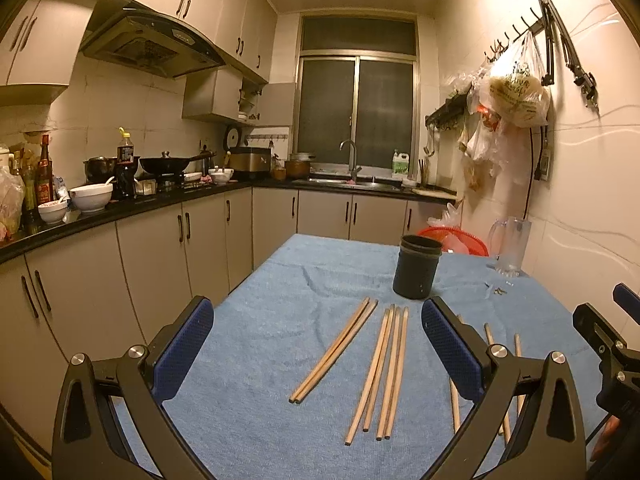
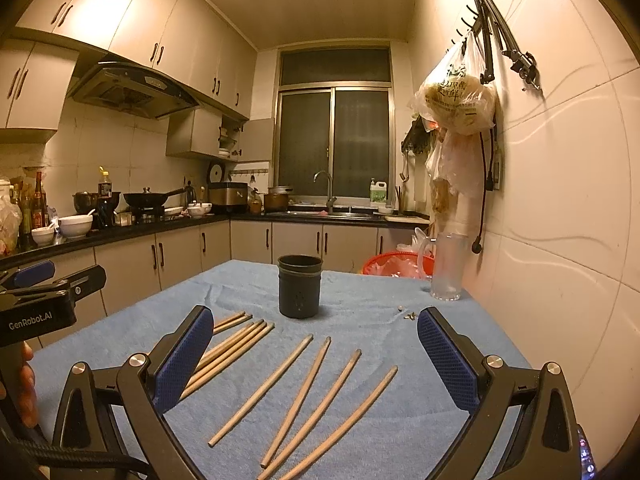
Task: Organize utensils
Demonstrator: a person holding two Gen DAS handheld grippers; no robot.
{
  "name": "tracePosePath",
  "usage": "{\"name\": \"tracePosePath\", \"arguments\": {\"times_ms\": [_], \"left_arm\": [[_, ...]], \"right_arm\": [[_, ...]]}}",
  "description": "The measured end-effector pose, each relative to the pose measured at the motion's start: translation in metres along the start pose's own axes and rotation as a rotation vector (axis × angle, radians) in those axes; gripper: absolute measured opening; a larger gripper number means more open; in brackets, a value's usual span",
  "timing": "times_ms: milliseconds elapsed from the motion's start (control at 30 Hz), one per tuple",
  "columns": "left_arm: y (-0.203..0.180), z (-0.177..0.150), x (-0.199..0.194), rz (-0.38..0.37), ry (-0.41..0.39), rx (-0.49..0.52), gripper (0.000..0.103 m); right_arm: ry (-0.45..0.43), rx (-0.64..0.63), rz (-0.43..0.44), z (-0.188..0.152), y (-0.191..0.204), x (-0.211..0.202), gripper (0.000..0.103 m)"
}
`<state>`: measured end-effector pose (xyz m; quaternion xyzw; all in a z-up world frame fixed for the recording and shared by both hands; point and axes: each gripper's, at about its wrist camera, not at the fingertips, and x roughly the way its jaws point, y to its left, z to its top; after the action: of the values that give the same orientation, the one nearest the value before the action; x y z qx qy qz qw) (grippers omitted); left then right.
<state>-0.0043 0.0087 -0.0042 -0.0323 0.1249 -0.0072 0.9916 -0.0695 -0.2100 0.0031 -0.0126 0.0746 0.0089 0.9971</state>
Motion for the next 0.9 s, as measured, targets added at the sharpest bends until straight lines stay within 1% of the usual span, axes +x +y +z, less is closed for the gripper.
{"name": "tracePosePath", "arguments": {"times_ms": [300, 900], "left_arm": [[0.0017, 0.0017, -0.0067, 0.000, -0.040, -0.008, 0.103], [0.0004, -0.0002, -0.0056, 0.007, -0.020, 0.014, 0.103]], "right_arm": [[-0.020, 0.002, -0.010, 0.0007, 0.0021, -0.0037, 0.103], [-0.021, 0.012, -0.012, 0.0011, -0.0019, -0.0068, 0.103]]}}
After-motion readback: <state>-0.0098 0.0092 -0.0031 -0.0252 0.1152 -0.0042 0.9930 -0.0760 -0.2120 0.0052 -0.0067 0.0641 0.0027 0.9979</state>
